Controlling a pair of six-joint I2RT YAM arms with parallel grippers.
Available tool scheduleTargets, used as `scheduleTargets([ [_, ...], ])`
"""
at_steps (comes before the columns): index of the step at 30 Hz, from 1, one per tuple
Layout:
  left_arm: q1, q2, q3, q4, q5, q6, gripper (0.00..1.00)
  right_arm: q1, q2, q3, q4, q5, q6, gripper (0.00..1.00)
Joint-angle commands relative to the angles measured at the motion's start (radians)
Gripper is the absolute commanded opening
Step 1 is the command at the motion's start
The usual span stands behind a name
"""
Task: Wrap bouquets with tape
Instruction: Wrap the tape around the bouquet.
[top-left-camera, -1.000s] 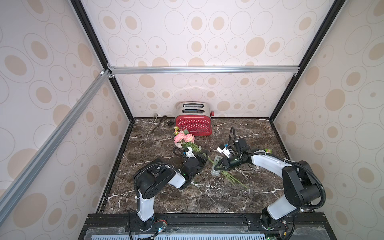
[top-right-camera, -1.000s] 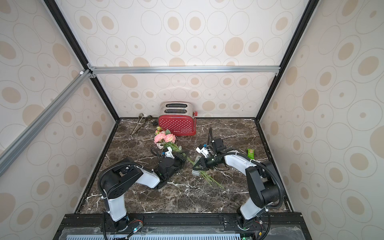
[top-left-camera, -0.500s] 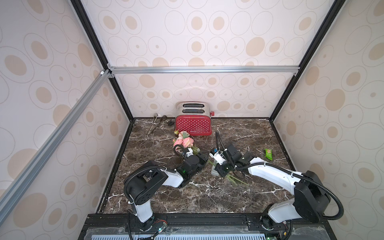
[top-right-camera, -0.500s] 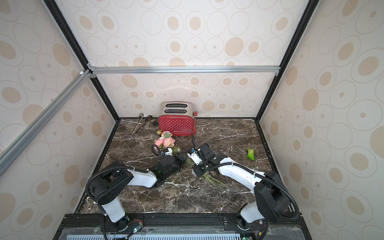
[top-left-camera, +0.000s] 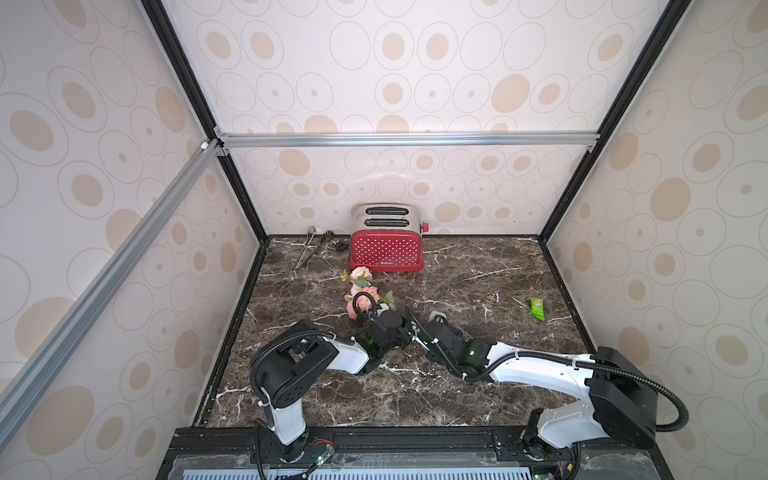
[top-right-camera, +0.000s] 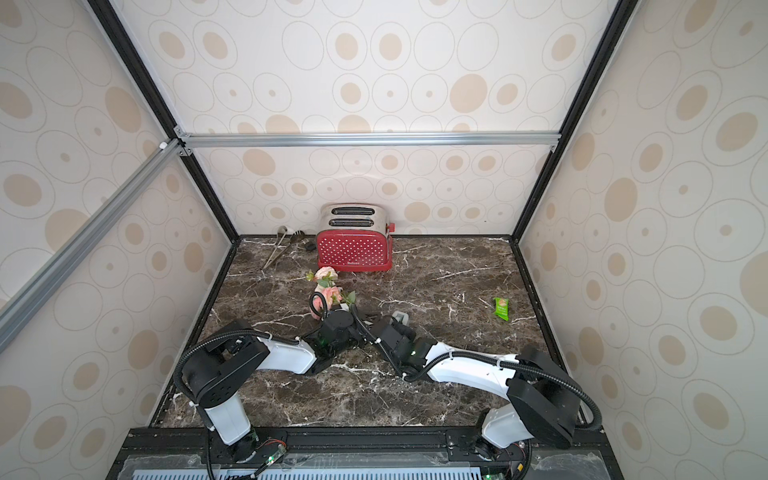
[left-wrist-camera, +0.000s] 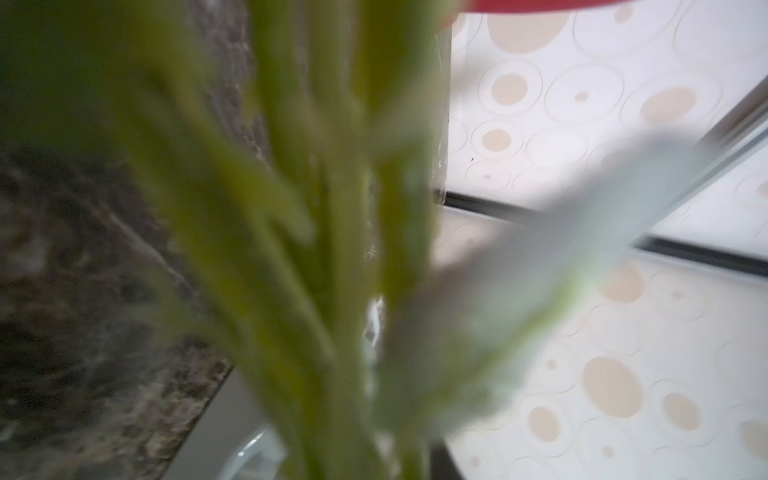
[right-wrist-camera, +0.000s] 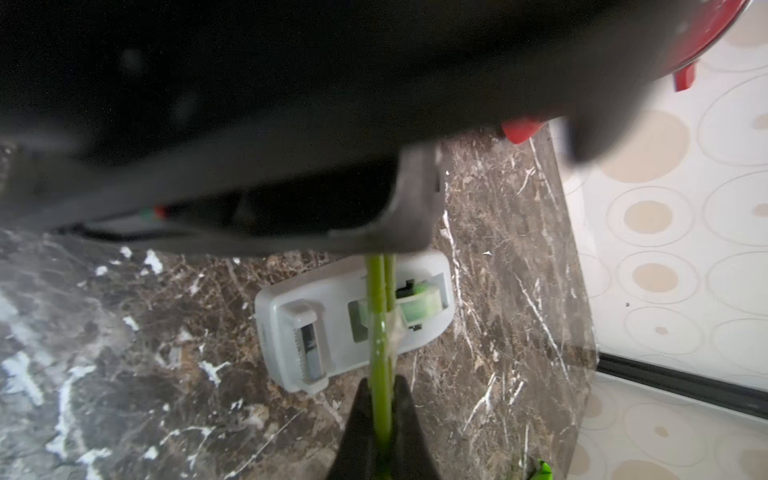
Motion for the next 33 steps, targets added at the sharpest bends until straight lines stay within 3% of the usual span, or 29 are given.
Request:
scheduleTargets([
  [1, 0.001, 0.024, 0.025, 0.025, 0.009, -0.023, 0.01, 0.020, -0.022, -0.005, 0.107, 0.070, -0.031, 0.00],
  [5, 0.000, 0.029, 0.028, 0.048, -0.007, -0.002, 0.00, 0.016, -0.044, 0.030, 0.000, 0.039, 0.088, 0.25],
  [6, -0.001, 0.026, 0.028, 0.054, -0.015, 0.013, 0.00, 0.003, -0.061, 0.050, -0.057, -0.027, 0.137, 0.31],
  [9, 0.000, 0.008, 0.024, 0.061, -0.047, 0.067, 0.00, -0.089, -0.115, 0.105, -0.197, -0.322, 0.308, 0.58],
  [12, 0.000, -0.002, 0.000, 0.125, -0.082, 0.124, 0.00, -0.251, -0.126, 0.136, -0.265, -0.739, 0.458, 0.65],
  [15, 0.000, 0.004, -0.024, 0.233, -0.100, 0.173, 0.00, -0.388, -0.067, 0.165, -0.314, -1.051, 0.554, 0.65],
  [18, -0.001, 0.021, -0.048, 0.343, -0.106, 0.214, 0.00, -0.488, 0.016, 0.186, -0.340, -1.279, 0.604, 0.65],
  [22, -0.003, 0.032, -0.058, 0.396, -0.111, 0.246, 0.00, -0.558, 0.071, 0.168, -0.278, -1.460, 0.657, 0.65],
  [25, -0.003, 0.052, -0.061, 0.443, -0.103, 0.238, 0.00, -0.569, 0.115, 0.161, -0.247, -1.515, 0.676, 0.60],
  [27, -0.003, 0.066, -0.060, 0.465, -0.097, 0.227, 0.00, -0.569, 0.138, 0.165, -0.235, -1.532, 0.683, 0.50],
  [29, -0.003, 0.072, -0.060, 0.472, -0.094, 0.222, 0.00, -0.569, 0.146, 0.166, -0.231, -1.534, 0.682, 0.29],
  [33, -0.003, 0.069, -0.063, 0.472, -0.098, 0.225, 0.00, -0.569, 0.137, 0.167, -0.253, -1.494, 0.656, 0.08],
])
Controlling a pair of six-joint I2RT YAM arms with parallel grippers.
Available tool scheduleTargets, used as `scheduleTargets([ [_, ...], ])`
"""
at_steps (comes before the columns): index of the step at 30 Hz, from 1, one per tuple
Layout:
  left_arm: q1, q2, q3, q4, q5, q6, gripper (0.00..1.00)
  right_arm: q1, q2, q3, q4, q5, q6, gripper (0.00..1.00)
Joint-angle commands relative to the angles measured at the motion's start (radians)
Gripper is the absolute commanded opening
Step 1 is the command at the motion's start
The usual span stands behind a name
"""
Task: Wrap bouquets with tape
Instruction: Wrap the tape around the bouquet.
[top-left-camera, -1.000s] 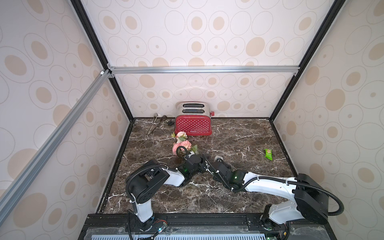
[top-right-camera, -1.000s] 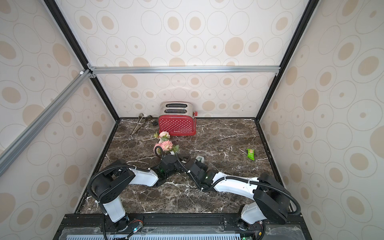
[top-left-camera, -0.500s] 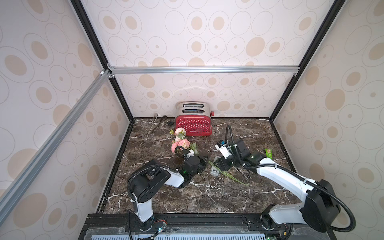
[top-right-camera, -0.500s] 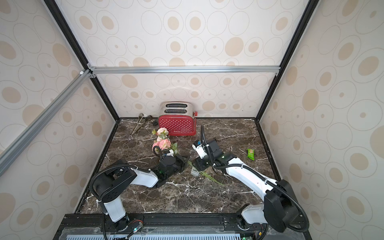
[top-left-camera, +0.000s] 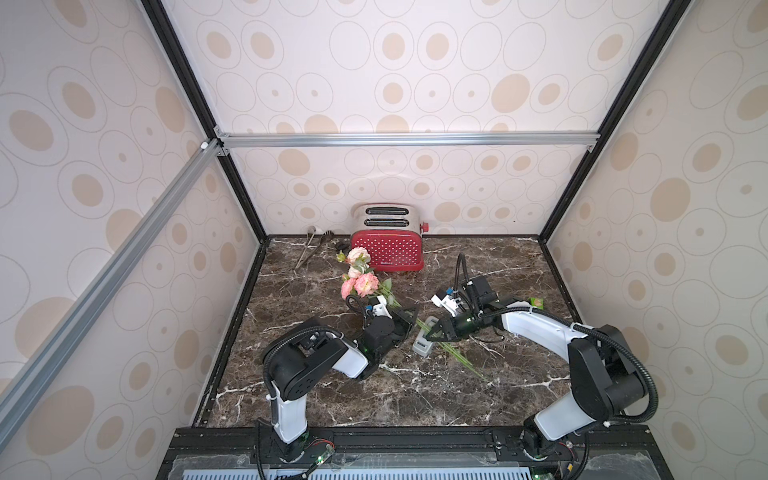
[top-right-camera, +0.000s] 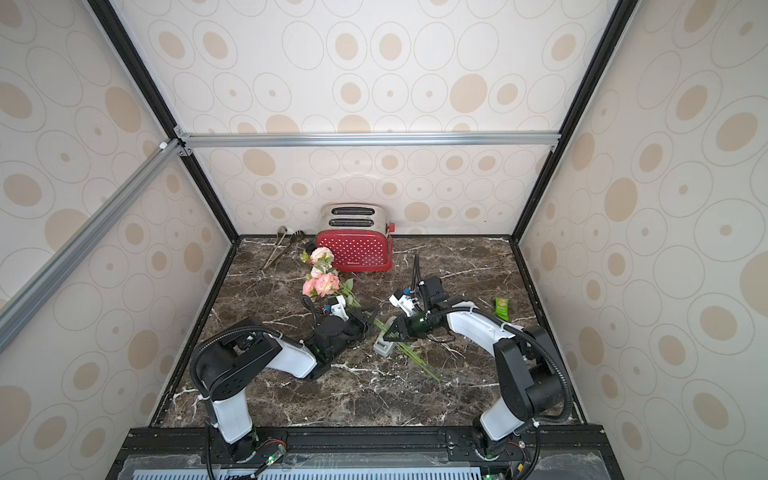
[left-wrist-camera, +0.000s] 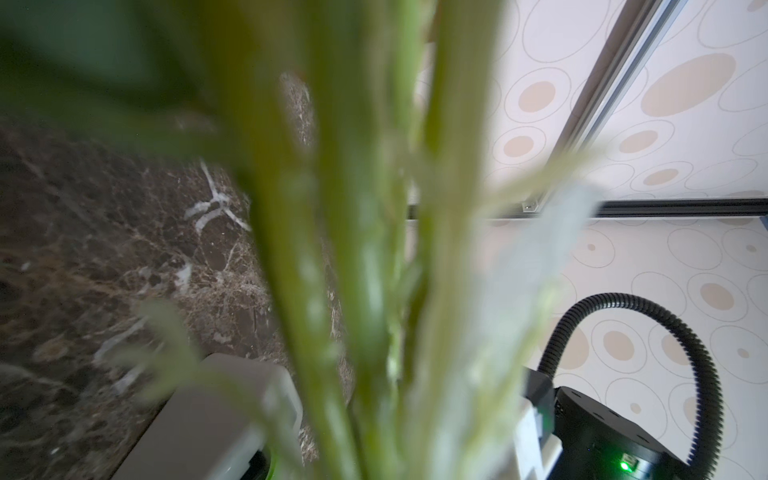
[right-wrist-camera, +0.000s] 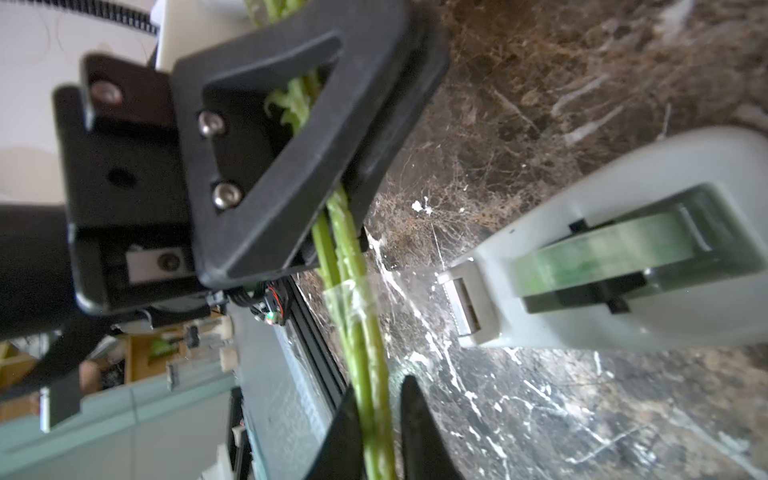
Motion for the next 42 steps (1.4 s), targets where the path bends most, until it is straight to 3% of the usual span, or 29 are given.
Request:
scheduleTargets([
  [1, -0.002, -0.003, 0.006, 0.095, -0.014, 0.026, 0.00, 0.006, -0.014, 0.000, -0.015, -0.019, 0.003, 0.06],
  [3, -0.001, -0.004, 0.008, 0.092, -0.012, 0.027, 0.00, 0.006, -0.023, -0.001, -0.015, 0.002, -0.004, 0.00],
  [6, -0.001, -0.006, 0.004, 0.087, -0.009, 0.020, 0.00, 0.009, -0.033, 0.005, -0.020, 0.043, -0.023, 0.00],
  [9, 0.004, -0.013, -0.006, 0.060, 0.003, -0.009, 0.30, 0.028, -0.064, 0.013, -0.039, 0.145, -0.066, 0.00],
  [11, 0.007, -0.022, -0.017, 0.032, 0.011, -0.042, 0.42, 0.066, -0.090, 0.028, -0.072, 0.268, -0.120, 0.00],
  [13, 0.011, -0.032, -0.024, -0.006, 0.023, -0.067, 0.48, 0.116, -0.114, 0.034, -0.082, 0.402, -0.175, 0.00],
  [21, 0.027, -0.074, -0.002, -0.164, 0.074, -0.111, 0.46, 0.395, -0.247, -0.043, 0.044, 1.051, -0.437, 0.00],
  [27, 0.033, -0.049, 0.034, -0.203, 0.122, -0.142, 0.38, 0.554, -0.277, -0.154, 0.257, 1.377, -0.660, 0.00],
  [30, 0.032, -0.040, 0.029, -0.197, 0.132, -0.162, 0.21, 0.610, -0.238, -0.183, 0.342, 1.509, -0.746, 0.00],
  [32, 0.033, -0.039, 0.032, -0.200, 0.131, -0.159, 0.00, 0.618, -0.211, -0.177, 0.341, 1.528, -0.731, 0.00],
  [34, 0.033, -0.039, 0.030, -0.195, 0.126, -0.155, 0.00, 0.617, -0.198, -0.148, 0.282, 1.487, -0.657, 0.05],
  [36, 0.033, -0.044, 0.021, -0.179, 0.114, -0.143, 0.00, 0.611, -0.192, -0.116, 0.211, 1.466, -0.569, 0.26],
  [39, 0.034, -0.050, -0.005, -0.125, 0.083, -0.119, 0.00, 0.548, -0.215, -0.052, 0.053, 1.241, -0.385, 0.61],
  [40, 0.033, -0.049, -0.013, -0.095, 0.075, -0.108, 0.00, 0.511, -0.228, -0.034, 0.012, 1.121, -0.327, 0.67],
  [42, 0.033, -0.043, -0.025, -0.043, 0.065, -0.083, 0.00, 0.397, -0.240, -0.009, -0.039, 0.838, -0.220, 0.69],
])
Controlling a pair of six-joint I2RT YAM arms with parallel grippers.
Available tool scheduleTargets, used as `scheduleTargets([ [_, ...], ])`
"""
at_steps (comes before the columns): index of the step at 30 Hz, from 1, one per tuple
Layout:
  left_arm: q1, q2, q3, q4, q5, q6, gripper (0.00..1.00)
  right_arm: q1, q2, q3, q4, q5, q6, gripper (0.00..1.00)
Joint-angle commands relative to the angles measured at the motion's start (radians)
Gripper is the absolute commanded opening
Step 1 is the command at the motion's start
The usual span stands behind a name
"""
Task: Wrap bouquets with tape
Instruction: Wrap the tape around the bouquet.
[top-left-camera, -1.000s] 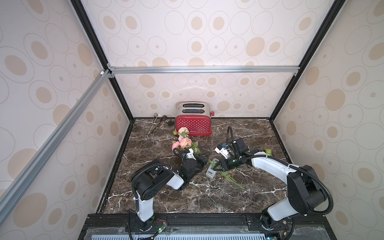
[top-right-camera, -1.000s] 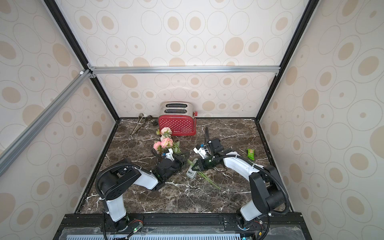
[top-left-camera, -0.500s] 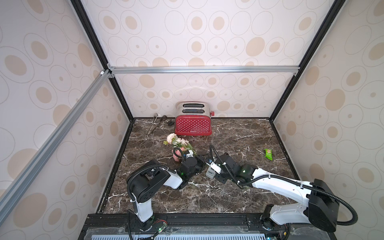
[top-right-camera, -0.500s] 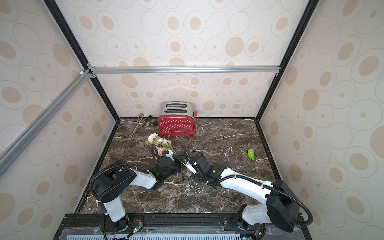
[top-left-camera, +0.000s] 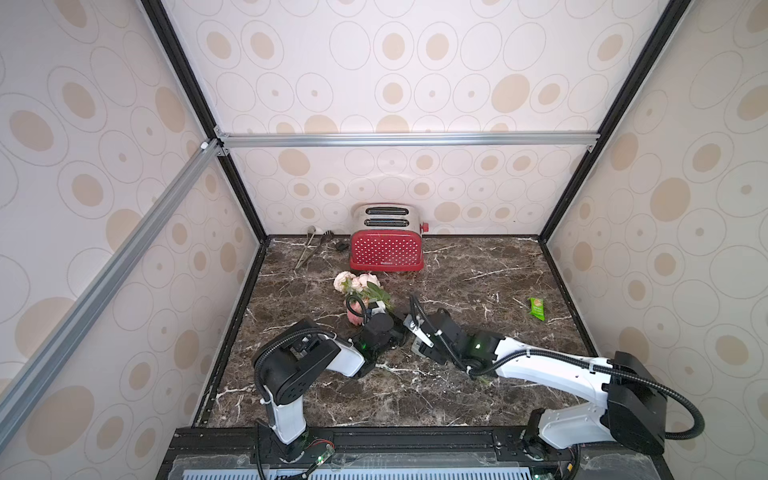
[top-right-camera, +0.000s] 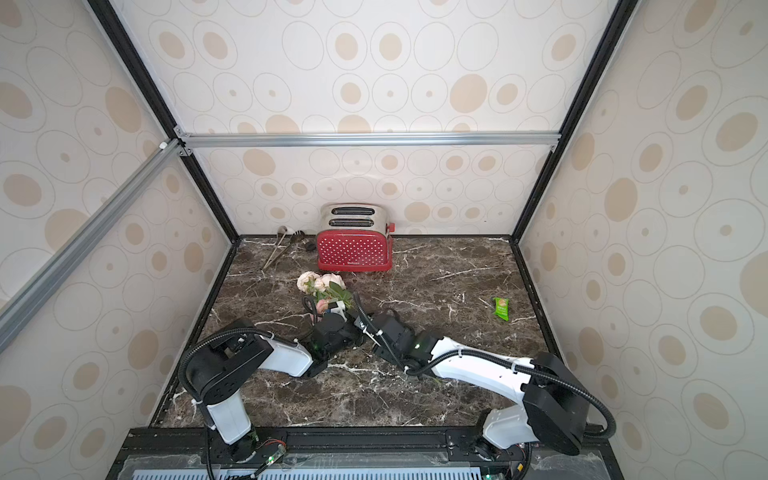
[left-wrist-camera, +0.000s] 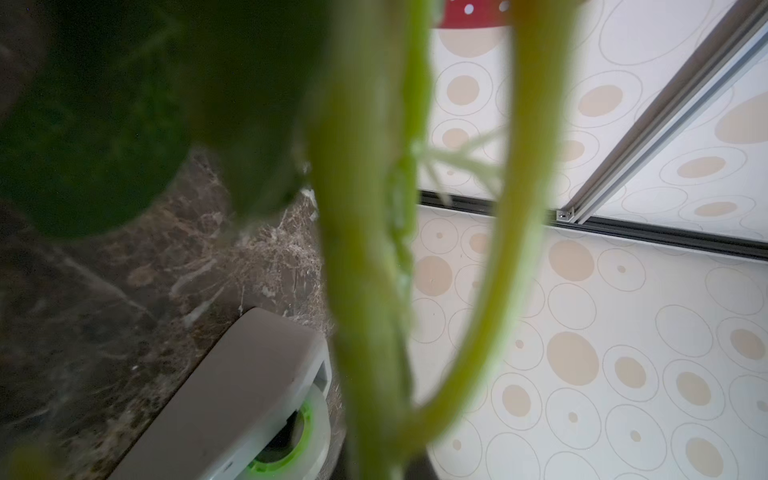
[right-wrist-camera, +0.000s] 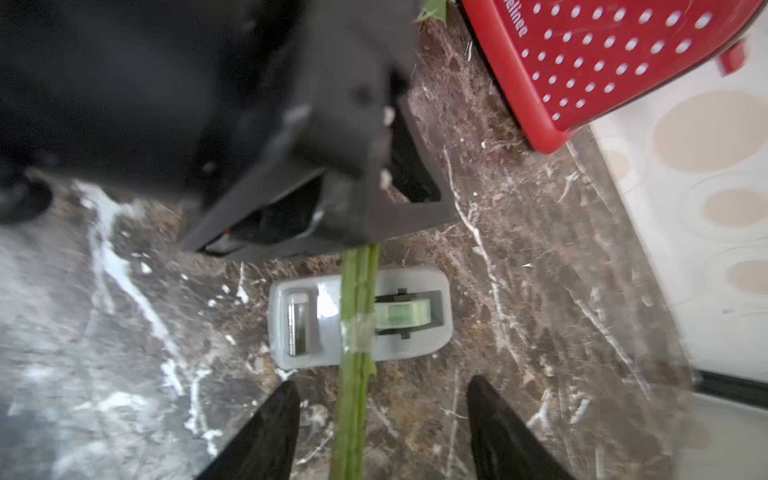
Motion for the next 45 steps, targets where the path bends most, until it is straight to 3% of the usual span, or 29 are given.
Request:
scheduleTargets([
  [1, 0.003, 0.017, -0.015, 0.137, -0.028, 0.059, 0.00, -0.159, -0.033, 0.050, -0.135, -0.485, 0.251, 0.70],
  [4, 0.002, 0.037, -0.031, 0.220, -0.040, 0.081, 0.00, -0.331, 0.011, 0.036, -0.103, -0.918, 0.386, 0.71],
  [8, 0.003, 0.042, -0.042, 0.266, -0.053, 0.111, 0.00, -0.445, 0.084, 0.001, -0.020, -1.167, 0.518, 0.70],
  [13, 0.002, 0.044, -0.045, 0.293, -0.061, 0.128, 0.00, -0.465, 0.149, -0.039, 0.121, -1.335, 0.624, 0.63],
  [17, 0.002, 0.061, -0.043, 0.320, -0.055, 0.122, 0.00, -0.465, 0.211, -0.047, 0.157, -1.386, 0.662, 0.43],
  [22, 0.002, 0.065, -0.049, 0.337, -0.057, 0.120, 0.00, -0.477, 0.202, -0.060, 0.167, -1.377, 0.660, 0.03],
  [24, 0.003, 0.065, -0.047, 0.334, -0.055, 0.121, 0.00, -0.480, 0.192, -0.057, 0.149, -1.353, 0.645, 0.00],
  [26, 0.004, 0.064, -0.046, 0.324, -0.051, 0.115, 0.00, -0.480, 0.179, -0.045, 0.102, -1.314, 0.601, 0.00],
  [28, 0.006, 0.061, -0.050, 0.303, -0.045, 0.088, 0.22, -0.471, 0.164, -0.012, 0.004, -1.229, 0.522, 0.00],
  [31, 0.008, 0.047, -0.057, 0.244, -0.034, 0.042, 0.45, -0.416, 0.132, 0.050, -0.144, -0.996, 0.389, 0.00],
  [40, 0.011, 0.026, -0.026, 0.087, 0.037, -0.047, 0.43, -0.109, 0.048, 0.097, -0.207, -0.144, 0.127, 0.00],
  [45, 0.015, 0.012, 0.002, 0.013, 0.061, -0.057, 0.38, 0.056, 0.071, 0.048, -0.091, 0.213, -0.027, 0.00],
])
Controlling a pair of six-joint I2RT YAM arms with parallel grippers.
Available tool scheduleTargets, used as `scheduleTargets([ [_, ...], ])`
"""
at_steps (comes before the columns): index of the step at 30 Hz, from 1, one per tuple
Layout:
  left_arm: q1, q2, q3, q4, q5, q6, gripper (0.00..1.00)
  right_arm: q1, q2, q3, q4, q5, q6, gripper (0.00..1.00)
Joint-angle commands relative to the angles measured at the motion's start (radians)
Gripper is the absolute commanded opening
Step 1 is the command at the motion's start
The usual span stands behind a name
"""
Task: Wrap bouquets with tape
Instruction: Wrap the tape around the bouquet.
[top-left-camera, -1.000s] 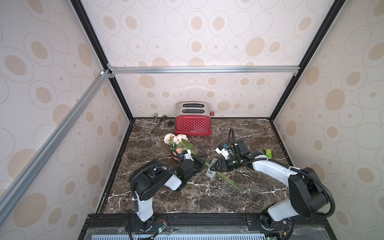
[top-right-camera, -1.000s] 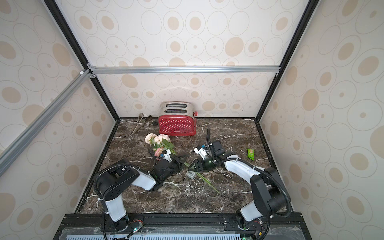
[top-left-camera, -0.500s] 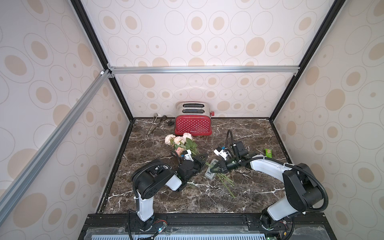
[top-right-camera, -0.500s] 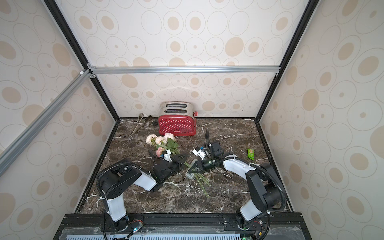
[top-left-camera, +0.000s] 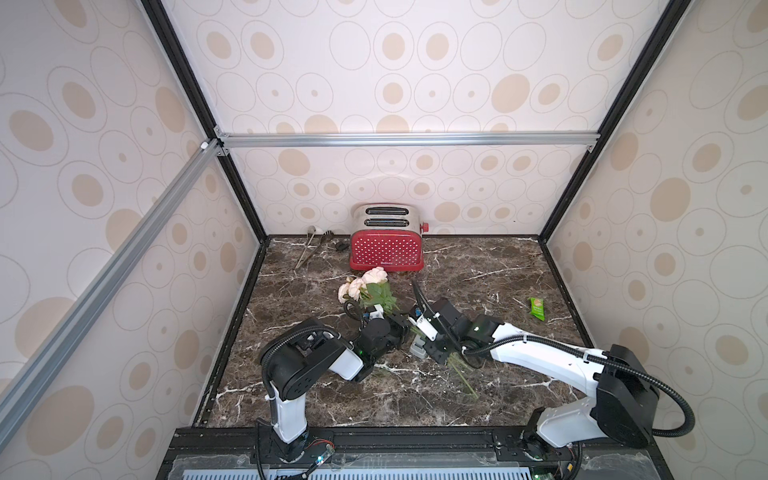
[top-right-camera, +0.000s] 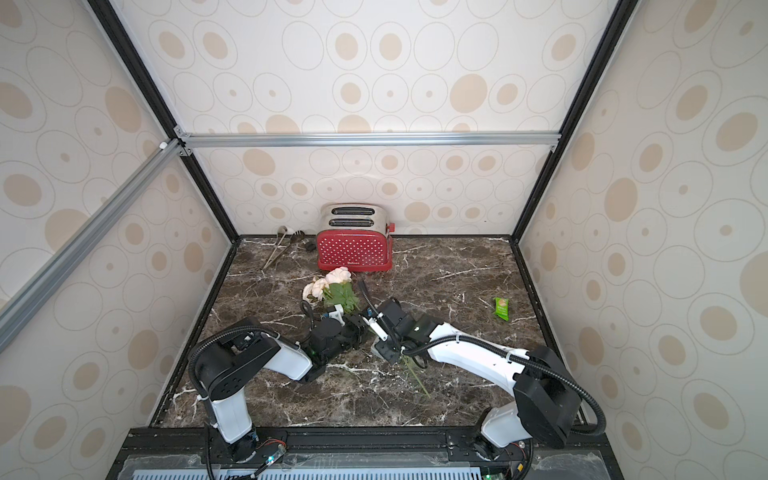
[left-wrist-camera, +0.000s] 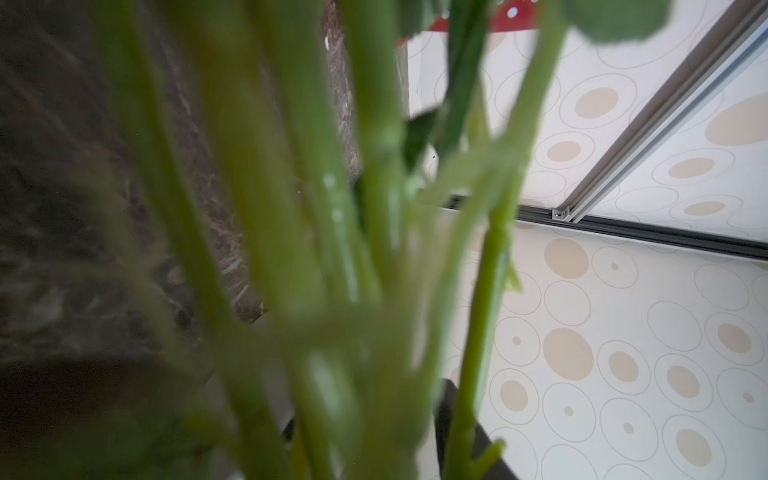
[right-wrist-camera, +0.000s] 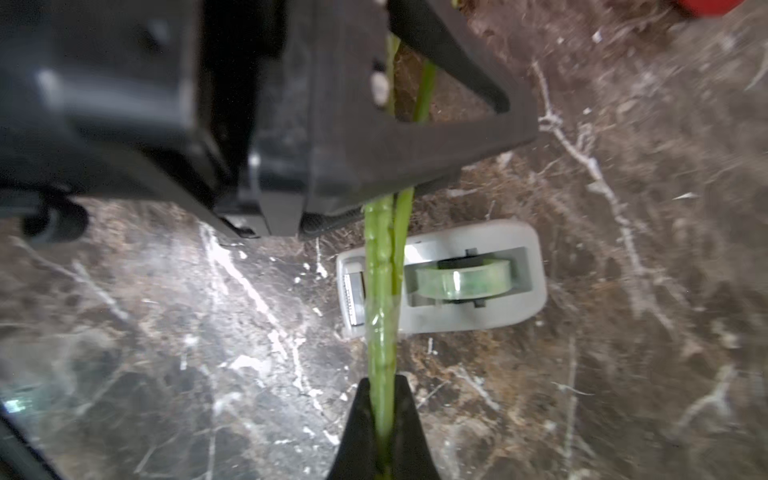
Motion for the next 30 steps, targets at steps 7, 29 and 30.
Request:
scheduleTargets([
  [7, 0.011, -0.038, 0.050, -0.103, 0.039, -0.020, 0.00, 0.134, 0.034, -0.037, 0.124, 0.454, -0.172, 0.13],
  [29, 0.015, -0.009, -0.014, 0.219, -0.039, 0.173, 0.00, -0.415, 0.055, -0.101, 0.163, -1.143, 0.462, 0.57],
  [30, 0.015, -0.006, -0.014, 0.224, -0.039, 0.173, 0.00, -0.414, 0.068, -0.101, 0.155, -1.145, 0.451, 0.53],
])
